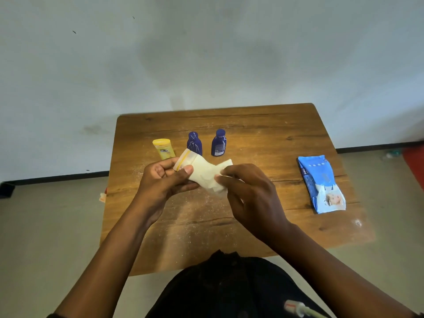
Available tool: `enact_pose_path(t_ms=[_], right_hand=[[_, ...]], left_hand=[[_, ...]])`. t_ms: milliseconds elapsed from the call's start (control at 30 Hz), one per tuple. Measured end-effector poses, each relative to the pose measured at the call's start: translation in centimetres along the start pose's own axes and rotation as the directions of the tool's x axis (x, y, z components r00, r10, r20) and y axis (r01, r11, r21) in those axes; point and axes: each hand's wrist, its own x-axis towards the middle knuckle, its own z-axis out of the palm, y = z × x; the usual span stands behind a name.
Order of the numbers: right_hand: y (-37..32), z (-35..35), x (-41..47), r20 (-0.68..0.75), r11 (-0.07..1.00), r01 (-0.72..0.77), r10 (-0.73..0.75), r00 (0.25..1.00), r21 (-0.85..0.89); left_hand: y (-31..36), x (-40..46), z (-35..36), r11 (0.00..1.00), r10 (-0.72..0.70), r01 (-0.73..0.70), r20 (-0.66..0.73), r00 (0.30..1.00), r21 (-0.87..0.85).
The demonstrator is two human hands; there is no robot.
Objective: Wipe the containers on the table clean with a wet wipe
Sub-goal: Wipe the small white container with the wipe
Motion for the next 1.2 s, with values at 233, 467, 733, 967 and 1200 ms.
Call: enact_pose_path(t_ms=[233,467,733,967,1200], right_hand=[[-1.9,-0.1,4.1,-0.037,0.999,-0.019,0.02,0.999,0.032],[-0.7,-0.7,4.1,-0.034,0.999,0.026,-0.025,0.999,0.032],[-1.4,-0.8,4.9,-0.075,0.995,0.089,-0.086,0.993,0.036],[-0.1,-1.3,6.1,-0.18,0.99,-0.103,0.119,0.976,0.096],[-1.0,-1.7,5.4,-0.136,0.989,-0.089,0.104,0.985,0.115]], left_hand=[[0.4,-0.2,2.4,0.989,0.044,-0.065,0.152,0.987,0.136],[1.3,0.3,2.2,0.968,0.102,-0.127,0.124,0.987,0.215],[2.2,0.8,2.9,0.947,0.141,-0.174,0.134,0.981,0.27],[3.1,1.0,3.1,0.957,0.127,-0.16,0.146,0.981,0.242],[3.4,0.8,3.2,0.951,0.146,-0.185,0.169,0.975,0.247]])
